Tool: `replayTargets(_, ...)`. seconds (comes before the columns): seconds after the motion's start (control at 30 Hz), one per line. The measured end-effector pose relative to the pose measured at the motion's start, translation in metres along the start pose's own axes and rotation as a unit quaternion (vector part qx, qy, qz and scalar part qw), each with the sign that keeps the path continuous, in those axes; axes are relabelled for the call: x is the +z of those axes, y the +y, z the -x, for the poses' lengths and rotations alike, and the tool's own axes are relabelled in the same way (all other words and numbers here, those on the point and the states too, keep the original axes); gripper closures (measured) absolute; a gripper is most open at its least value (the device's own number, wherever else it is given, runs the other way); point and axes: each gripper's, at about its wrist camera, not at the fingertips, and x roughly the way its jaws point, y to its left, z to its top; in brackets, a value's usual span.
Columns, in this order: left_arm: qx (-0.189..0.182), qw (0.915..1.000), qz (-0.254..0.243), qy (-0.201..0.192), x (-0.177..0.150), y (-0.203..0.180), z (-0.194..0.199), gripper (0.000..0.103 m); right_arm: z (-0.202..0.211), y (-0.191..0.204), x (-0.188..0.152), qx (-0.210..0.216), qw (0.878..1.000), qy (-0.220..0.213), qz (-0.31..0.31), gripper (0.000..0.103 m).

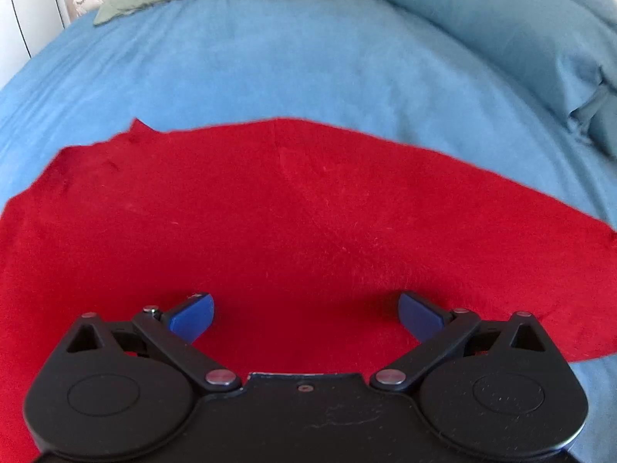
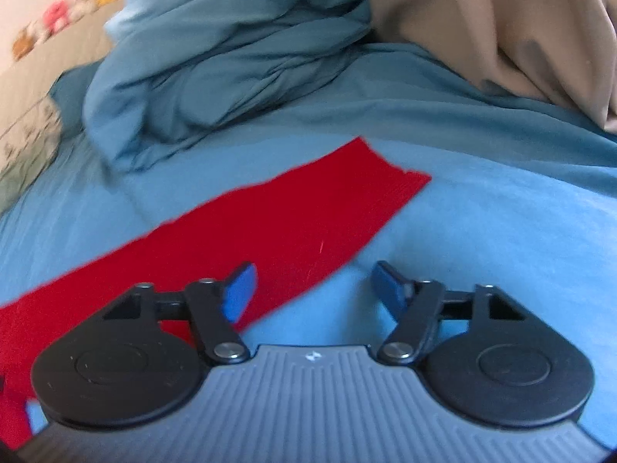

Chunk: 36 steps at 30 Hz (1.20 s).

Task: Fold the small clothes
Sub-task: 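Move the right tool to a sweater sleeve cuff and grasp it, then carry the sleeve across the sweater body with the right tool and release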

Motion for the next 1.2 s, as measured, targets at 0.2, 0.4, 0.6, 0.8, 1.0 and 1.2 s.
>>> replayTargets(0.2, 0.01, 0.9998, -0.014, 0.002, 0.006, -0.005, -0.008, 0.0, -0.015, 0.004, 0.004, -0.028, 0.999, -0.026, -0.012, 0.068)
replayTargets(0.4, 0.002, 0.9997, -0.013, 0.019, 0.01, -0.003, -0.01, 0.0, -0.015, 0.01, 0.009, -0.031, 0.999, -0.029, 0.011, 0.082)
replayTargets(0.6, -0.013, 0.9996, -0.005, 0.026, 0.012, 0.005, -0.004, 0.0, 0.015, 0.044, 0.027, 0.032, 0.995, -0.067, 0.065, 0.082)
replayTargets(0.8, -0.004, 0.9998, 0.019, -0.003, 0.016, 0.048, 0.024, 0.0, 0.071, 0.147, 0.04, 0.188, 0.969, -0.093, 0.128, 0.082)
replayTargets(1.0, 0.017, 0.9976, 0.045, -0.049, -0.002, 0.147, 0.072, 0.0, 0.119, 0.285, -0.023, 0.366, 0.899, -0.06, 0.235, 0.082)
replayTargets(1.2, 0.038, 0.9964, 0.064, -0.041, -0.04, 0.222, 0.087, 0.0, 0.109, 0.368, -0.168, 0.4, 0.833, 0.026, 0.382, 0.082)
